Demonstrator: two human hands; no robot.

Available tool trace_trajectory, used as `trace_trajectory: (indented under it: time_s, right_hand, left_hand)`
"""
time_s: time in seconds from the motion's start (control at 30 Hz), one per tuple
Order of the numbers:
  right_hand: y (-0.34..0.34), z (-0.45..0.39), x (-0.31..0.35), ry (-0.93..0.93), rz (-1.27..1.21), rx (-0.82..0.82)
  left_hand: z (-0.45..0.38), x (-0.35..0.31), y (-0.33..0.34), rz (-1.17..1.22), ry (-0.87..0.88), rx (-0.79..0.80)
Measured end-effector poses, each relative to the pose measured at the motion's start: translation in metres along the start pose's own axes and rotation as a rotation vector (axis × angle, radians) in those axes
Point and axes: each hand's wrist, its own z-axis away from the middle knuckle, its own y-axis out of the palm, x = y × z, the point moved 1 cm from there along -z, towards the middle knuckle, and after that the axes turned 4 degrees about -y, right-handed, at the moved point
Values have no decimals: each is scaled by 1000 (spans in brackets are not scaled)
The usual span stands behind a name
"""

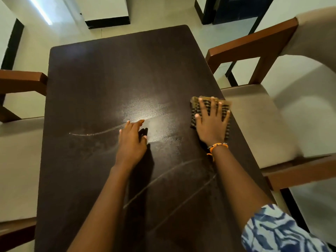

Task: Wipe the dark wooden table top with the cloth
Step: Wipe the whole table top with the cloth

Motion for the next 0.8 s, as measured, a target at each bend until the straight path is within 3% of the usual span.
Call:
trace_trajectory:
  time_s: [0.23, 0.4, 0.47, 0.63, 0.8]
  right_hand:
    - [28, 48, 133, -424, -52, 123]
    - [27, 47, 118, -609, -79, 138]
    - [21, 33, 91, -576, -59, 111]
    - [9, 5, 19, -271, -7, 45]
    - [15, 26, 60, -139, 34, 13]
  left_hand:
    - [-4, 9, -19, -32, -64, -112]
    - [-1, 16, -26, -67, -141, -139]
    - [-1, 19, -27, -53, -173, -121]
    - [8, 29, -26, -47, -179, -107]
    - [19, 49, -42, -41, -208, -146]
